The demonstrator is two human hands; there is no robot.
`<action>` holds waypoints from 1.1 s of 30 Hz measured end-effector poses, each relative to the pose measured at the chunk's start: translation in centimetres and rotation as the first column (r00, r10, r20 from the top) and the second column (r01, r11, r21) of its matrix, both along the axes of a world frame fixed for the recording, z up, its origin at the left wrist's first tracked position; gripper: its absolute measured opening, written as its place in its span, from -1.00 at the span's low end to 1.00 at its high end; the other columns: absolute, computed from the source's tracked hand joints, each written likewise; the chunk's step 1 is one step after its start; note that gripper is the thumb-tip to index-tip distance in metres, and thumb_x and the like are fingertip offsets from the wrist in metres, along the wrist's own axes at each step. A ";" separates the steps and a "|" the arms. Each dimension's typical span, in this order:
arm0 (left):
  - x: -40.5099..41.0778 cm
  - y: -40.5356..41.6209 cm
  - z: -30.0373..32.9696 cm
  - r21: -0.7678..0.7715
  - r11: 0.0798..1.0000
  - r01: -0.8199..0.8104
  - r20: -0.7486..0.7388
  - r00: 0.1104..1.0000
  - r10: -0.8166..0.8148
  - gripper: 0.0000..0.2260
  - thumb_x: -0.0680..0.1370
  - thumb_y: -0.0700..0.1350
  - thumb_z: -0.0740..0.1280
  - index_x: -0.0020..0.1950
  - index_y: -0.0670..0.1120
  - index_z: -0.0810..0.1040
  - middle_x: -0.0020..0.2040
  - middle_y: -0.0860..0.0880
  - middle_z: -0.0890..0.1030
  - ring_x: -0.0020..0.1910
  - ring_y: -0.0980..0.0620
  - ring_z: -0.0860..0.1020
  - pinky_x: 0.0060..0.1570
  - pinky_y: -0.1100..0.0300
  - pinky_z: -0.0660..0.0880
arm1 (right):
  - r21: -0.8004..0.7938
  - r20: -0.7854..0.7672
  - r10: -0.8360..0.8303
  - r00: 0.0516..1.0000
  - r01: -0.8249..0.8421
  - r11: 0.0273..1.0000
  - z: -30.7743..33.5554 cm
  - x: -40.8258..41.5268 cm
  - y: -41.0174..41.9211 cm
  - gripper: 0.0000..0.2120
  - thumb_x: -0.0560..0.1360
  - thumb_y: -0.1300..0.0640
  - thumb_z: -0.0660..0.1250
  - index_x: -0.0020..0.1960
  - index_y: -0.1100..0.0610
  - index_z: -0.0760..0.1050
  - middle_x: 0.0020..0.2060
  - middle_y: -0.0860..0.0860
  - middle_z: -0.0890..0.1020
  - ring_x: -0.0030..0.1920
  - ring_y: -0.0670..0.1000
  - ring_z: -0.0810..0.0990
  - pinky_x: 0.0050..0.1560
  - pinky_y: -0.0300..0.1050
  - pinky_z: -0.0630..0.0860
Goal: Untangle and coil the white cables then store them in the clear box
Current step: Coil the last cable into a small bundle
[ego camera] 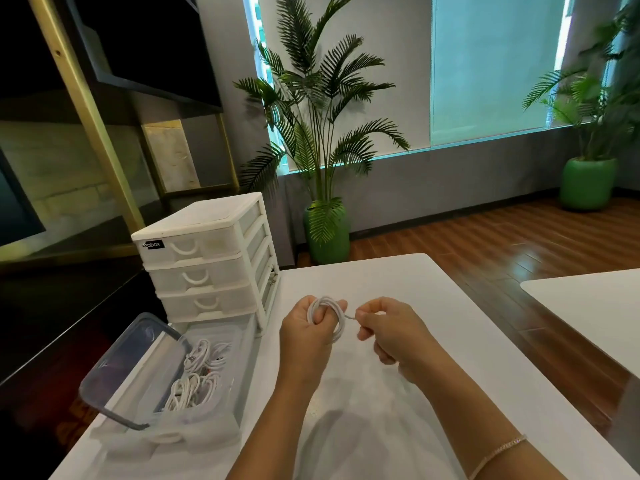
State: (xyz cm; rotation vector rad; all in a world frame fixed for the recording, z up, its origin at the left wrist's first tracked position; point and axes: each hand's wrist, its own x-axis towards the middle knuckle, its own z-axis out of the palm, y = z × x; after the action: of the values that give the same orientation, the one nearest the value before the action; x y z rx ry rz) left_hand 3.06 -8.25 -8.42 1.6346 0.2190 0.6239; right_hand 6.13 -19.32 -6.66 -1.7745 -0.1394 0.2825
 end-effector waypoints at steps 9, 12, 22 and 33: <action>0.4 0.7 -0.7 0.086 0.984 -0.155 -0.042 0.986 0.159 -0.83 0.52 -0.17 0.34 -0.27 -0.08 0.47 -0.29 -0.06 0.56 -0.27 0.00 0.52 -0.28 0.20 0.53 | -0.211 0.385 0.150 0.911 -0.071 0.975 -0.7 -0.5 0.9 -0.87 0.43 -0.05 0.38 -0.13 0.00 0.55 -0.16 -0.16 0.56 -0.05 -0.13 0.53 0.03 -0.21 0.46; 0.5 0.3 -0.6 0.008 0.992 -0.122 -0.067 0.990 0.123 -0.85 0.52 -0.16 0.34 -0.24 -0.08 0.47 -0.25 -0.07 0.58 -0.27 0.02 0.53 -0.28 0.22 0.51 | -0.225 0.444 0.110 0.889 -0.009 0.974 -0.7 -0.5 0.8 -0.89 0.44 0.01 0.38 -0.14 0.05 0.56 -0.24 -0.12 0.59 -0.14 -0.12 0.58 -0.03 -0.23 0.51; 0.0 0.3 0.7 -0.204 0.978 0.041 -0.166 0.983 -0.076 -0.65 0.43 -0.17 0.44 0.11 0.05 0.39 0.02 -0.12 0.61 -0.04 -0.09 0.62 0.01 0.08 0.58 | -0.251 0.526 0.036 0.850 0.115 0.961 -0.5 -0.4 0.0 -0.86 0.43 0.07 0.39 -0.17 -0.04 0.42 -0.24 -0.08 0.58 -0.17 -0.04 0.58 0.10 0.06 0.54; -0.9 0.4 1.4 -0.532 0.808 0.251 -0.066 0.940 -0.335 -0.86 0.55 -0.18 0.28 0.06 -0.06 0.57 -0.01 -0.09 0.65 -0.07 -0.01 0.60 -0.07 0.22 0.54 | -0.412 0.615 0.110 0.781 0.198 0.890 -0.9 0.2 -0.2 -0.75 0.51 -0.07 0.26 0.11 -0.05 0.60 0.07 -0.10 0.63 0.00 -0.10 0.43 0.15 -0.09 0.37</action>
State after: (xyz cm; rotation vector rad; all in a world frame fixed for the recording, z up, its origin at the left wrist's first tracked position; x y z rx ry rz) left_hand 2.17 -7.85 -7.05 1.1543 0.2197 0.1665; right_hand 6.32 -19.57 -7.57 -2.2909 -0.5468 -0.3676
